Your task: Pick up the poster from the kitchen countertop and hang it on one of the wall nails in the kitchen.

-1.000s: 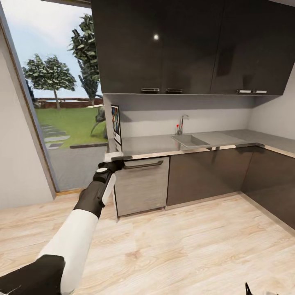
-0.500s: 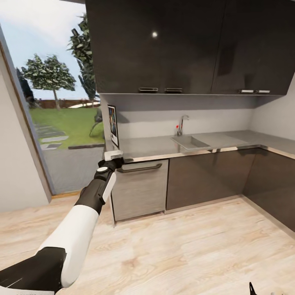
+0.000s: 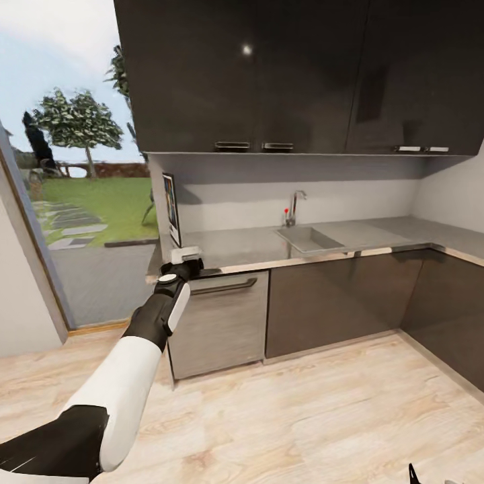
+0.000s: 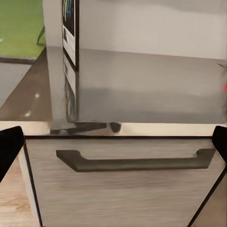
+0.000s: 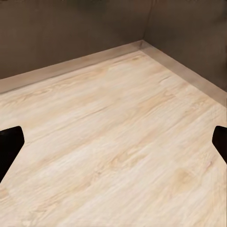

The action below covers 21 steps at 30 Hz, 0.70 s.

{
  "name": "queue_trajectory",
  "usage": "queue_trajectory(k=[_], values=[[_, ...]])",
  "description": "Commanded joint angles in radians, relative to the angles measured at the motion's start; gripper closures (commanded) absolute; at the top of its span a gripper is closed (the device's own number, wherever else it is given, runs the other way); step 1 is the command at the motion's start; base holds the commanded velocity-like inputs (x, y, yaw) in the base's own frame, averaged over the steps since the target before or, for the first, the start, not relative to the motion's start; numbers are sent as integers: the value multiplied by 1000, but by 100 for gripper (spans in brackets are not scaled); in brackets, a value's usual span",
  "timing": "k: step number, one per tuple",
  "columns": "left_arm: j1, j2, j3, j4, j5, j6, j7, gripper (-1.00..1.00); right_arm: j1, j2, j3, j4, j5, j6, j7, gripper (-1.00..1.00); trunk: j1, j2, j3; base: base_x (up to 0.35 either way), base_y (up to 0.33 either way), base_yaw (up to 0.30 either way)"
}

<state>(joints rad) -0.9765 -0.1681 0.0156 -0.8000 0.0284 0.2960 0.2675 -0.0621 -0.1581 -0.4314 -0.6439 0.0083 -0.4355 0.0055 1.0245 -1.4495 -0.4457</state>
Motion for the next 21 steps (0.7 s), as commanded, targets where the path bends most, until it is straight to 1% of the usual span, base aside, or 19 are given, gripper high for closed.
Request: queue_trajectory(k=[1, 9, 12, 14, 15, 19, 21], values=[[-1, -1, 1, -1, 3, 5, 2, -100, -1, 0, -1, 1, 1, -3, 1, -100, 1, -1, -1, 314, -176, 0], [-1, -1, 2, -4, 2, 6, 3, -100, -1, 0, -1, 2, 1, -3, -1, -100, 1, -1, -1, 314, -171, 0], [-1, 5, 5, -11, 1, 6, 5, -100, -1, 1, -1, 3, 2, -3, -1, -100, 1, -1, -1, 278, -38, 0], [-1, 8, 5, -14, 1, 6, 5, -100, -1, 1, -1, 3, 2, -3, -1, -100, 1, -1, -1, 137, 62, 0], [-1, 12, 6, -15, 0, 6, 5, -100, -1, 1, 0, 3, 2, -3, -1, -100, 1, -1, -1, 119, 241, 0], [-1, 13, 6, -16, -1, 6, 6, -100, -1, 2, 0, 3, 2, -3, -1, -100, 1, -1, -1, 142, 228, 11], [-1, 13, 6, -15, -1, 6, 7, -100, -1, 2, 1, 1, 2, -3, -1, -100, 1, -1, -1, 80, 99, 143]])
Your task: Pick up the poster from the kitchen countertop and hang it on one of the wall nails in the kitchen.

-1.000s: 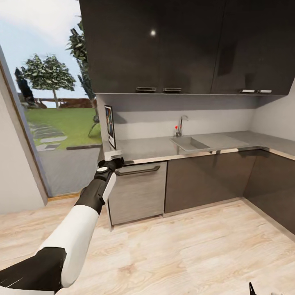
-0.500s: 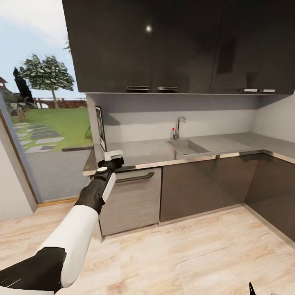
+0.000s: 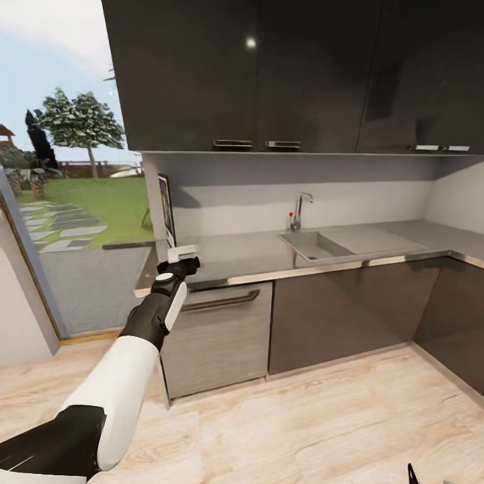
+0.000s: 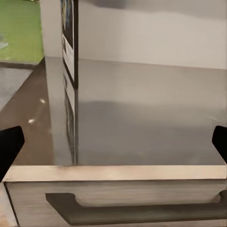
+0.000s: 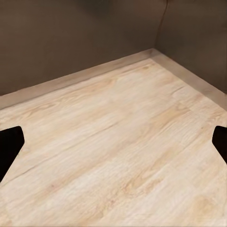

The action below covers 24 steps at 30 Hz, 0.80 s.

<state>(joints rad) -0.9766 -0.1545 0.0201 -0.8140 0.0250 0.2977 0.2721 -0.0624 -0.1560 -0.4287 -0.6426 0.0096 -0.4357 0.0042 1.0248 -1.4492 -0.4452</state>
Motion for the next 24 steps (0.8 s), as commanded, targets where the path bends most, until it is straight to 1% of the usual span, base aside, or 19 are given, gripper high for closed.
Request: queue_trajectory(k=[1, 4, 6, 10, 15, 24], values=[[-1, 0, 1, -1, 3, 5, 2, -100, -1, 1, 0, 0, 1, -3, 0, -100, 0, -1, -1, 40, 49, 209], [-1, 6, 1, -1, 3, 5, 2, -100, -1, 2, 1, -1, 1, -3, 0, -100, 0, -1, 1, 21, 26, 241], [-1, 17, 2, 1, 3, 5, 2, -100, -1, 2, 2, -2, 1, -3, 0, -100, 0, -1, 1, 17, 9, 265], [-1, 19, 2, 2, 2, 5, 2, -100, -1, 3, 2, -2, 1, -3, 0, -100, 0, -1, 2, 132, 2, 214], [-1, 21, 2, 10, 1, 5, 2, -100, -1, 2, 2, 0, 1, -3, 0, -100, 0, -1, 2, 277, 1, 68], [-1, 22, -3, 60, -1, 10, 2, -100, -1, 1, 2, 1, 1, -3, 0, -100, 0, -1, 2, 332, 0, 7]])
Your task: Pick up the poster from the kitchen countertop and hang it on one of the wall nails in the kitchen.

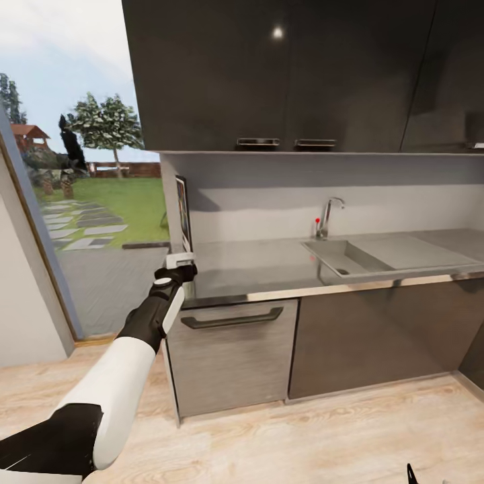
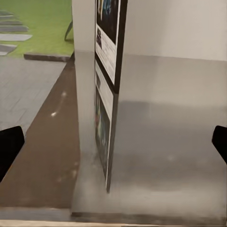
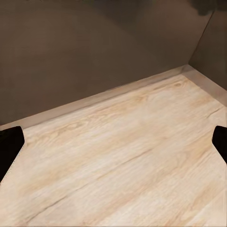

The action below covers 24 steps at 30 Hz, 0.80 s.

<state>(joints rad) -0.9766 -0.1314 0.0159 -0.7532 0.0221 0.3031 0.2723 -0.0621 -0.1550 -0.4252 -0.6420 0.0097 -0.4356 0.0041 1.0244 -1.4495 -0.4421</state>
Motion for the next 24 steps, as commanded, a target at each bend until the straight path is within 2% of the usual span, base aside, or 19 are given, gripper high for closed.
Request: queue_trajectory(k=[1, 7, 14, 24], values=[[-1, -1, 1, 0, 2, 5, 2, -100, -1, 0, -1, 1, 1, -3, 0, -100, 1, -1, -1, 338, 0, 1], [-1, 6, 3, 5, 0, 3, 1, -100, -1, 0, -1, 2, 1, -3, 0, -100, 1, -1, -1, 338, 0, 0], [-1, 27, 6, 6, -1, -1, 1, -100, -1, 0, -1, 4, 2, -3, 0, -100, 1, -1, -1, 339, 0, 0], [-1, 32, 7, 6, -1, -3, 1, -100, -1, 0, -1, 4, 2, -3, 0, -100, 1, -1, -1, 332, 0, 0]])
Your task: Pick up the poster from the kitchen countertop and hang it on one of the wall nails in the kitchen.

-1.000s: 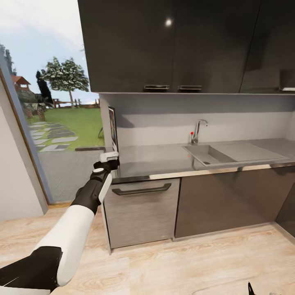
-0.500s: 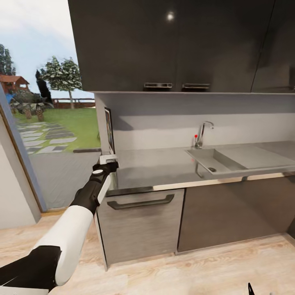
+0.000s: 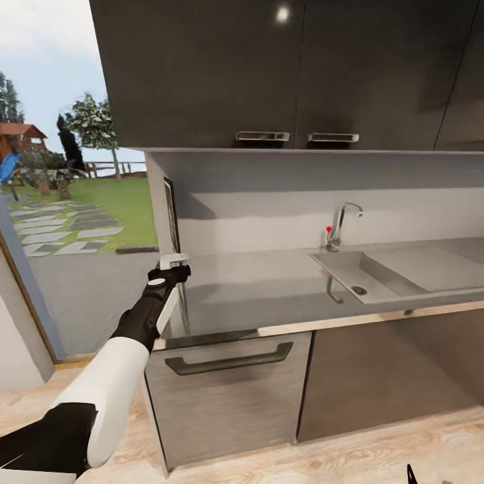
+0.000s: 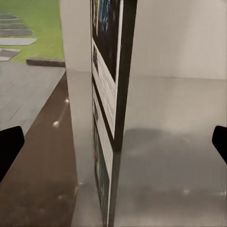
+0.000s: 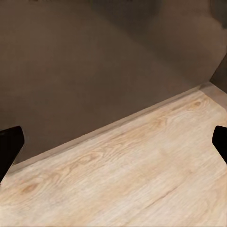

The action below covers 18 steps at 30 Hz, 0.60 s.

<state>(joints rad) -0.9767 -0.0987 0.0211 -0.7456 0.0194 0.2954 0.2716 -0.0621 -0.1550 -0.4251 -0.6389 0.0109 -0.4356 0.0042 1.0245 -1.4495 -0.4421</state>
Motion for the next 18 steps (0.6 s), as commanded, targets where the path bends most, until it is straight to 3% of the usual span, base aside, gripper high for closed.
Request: queue_trajectory(k=[1, 14, 18], values=[[0, 1, 2, -1, 2, 5, 2, -100, -1, 0, -1, 1, 1, -3, 0, -100, 0, -1, -1, 259, 0, 0], [0, 23, 3, 12, 2, 3, 1, -100, 0, 1, -1, 26, 0, 0, 2, -100, 0, -1, -1, 158, 0, 0], [0, 35, 3, 22, 2, -2, 1, -100, 5, -2, -5, 75, -1, 0, 1, -100, 0, -1, -1, 55, 0, 0]])
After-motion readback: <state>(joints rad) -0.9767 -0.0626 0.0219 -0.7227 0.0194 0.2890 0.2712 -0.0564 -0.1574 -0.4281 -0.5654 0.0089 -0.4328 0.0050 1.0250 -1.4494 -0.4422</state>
